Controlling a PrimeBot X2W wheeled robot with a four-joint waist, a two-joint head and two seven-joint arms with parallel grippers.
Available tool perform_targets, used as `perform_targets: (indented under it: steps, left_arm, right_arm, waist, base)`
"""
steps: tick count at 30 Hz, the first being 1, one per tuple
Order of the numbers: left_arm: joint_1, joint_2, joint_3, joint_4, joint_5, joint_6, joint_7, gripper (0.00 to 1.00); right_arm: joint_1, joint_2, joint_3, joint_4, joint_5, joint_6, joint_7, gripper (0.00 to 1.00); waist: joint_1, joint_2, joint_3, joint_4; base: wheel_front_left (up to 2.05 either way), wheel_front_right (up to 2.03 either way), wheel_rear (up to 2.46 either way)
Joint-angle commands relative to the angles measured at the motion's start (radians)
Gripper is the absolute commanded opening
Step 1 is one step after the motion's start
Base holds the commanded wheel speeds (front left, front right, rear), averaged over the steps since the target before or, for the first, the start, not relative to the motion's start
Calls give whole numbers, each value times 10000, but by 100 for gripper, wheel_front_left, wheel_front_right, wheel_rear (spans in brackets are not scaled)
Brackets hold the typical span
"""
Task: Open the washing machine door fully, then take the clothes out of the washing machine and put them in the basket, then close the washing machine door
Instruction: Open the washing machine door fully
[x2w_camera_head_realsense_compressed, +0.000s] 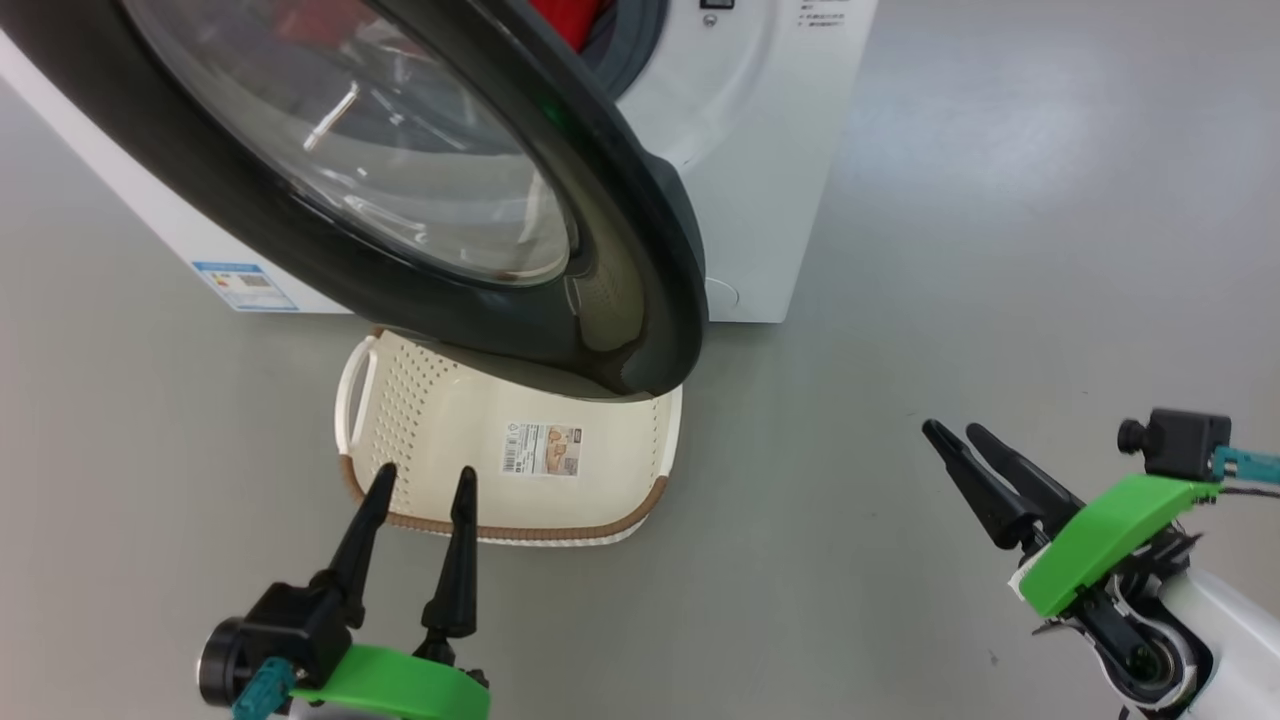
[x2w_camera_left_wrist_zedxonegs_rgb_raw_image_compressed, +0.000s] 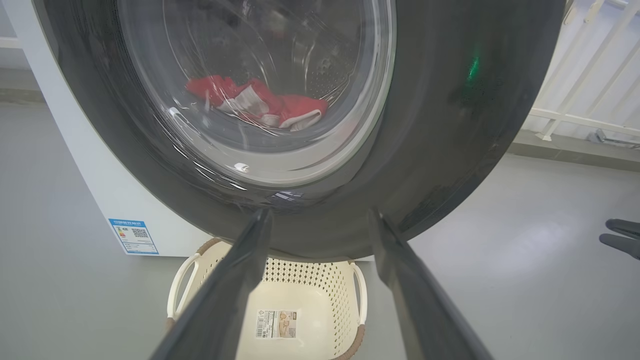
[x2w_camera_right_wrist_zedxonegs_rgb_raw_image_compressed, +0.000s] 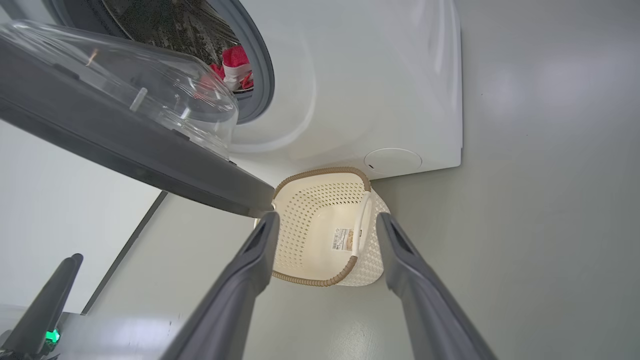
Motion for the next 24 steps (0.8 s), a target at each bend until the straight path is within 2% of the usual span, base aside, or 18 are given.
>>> perform_targets:
  steps: [1, 6, 11, 17, 24]
  left_arm:
    - [63, 83, 416, -210, 123, -24, -120, 100]
    - [154, 83, 558, -183, 172, -23, -120, 100]
    - [187, 83, 639, -189, 211, -15, -120, 100]
    - [178, 83, 719, -186, 269, -11, -120, 100]
    - [162, 83, 750, -172, 296, -23, -120, 100]
  right_arm:
    - [359, -234, 156, -86, -127, 77, -449, 100]
    - [767, -254, 185, 118, -474, 77, -1407, 100]
    - [1026, -190, -212, 322, -1235, 77, -1648, 100]
    - [1664, 586, -2360, 203, -3795, 77, -1664, 100]
    - [2611, 1756, -4536, -663, -6674, 77, -1666, 100]
  waist:
    - [0, 0, -67, -104]
    - [0, 0, -137, -216]
    - [0, 0, -139, -287]
    - [0, 0, -127, -346]
    - [0, 0, -157, -293]
  base:
    - [0, 0, 0]
    - [0, 0, 0]
    - [0, 0, 0]
    - [0, 0, 0]
    - [0, 0, 0]
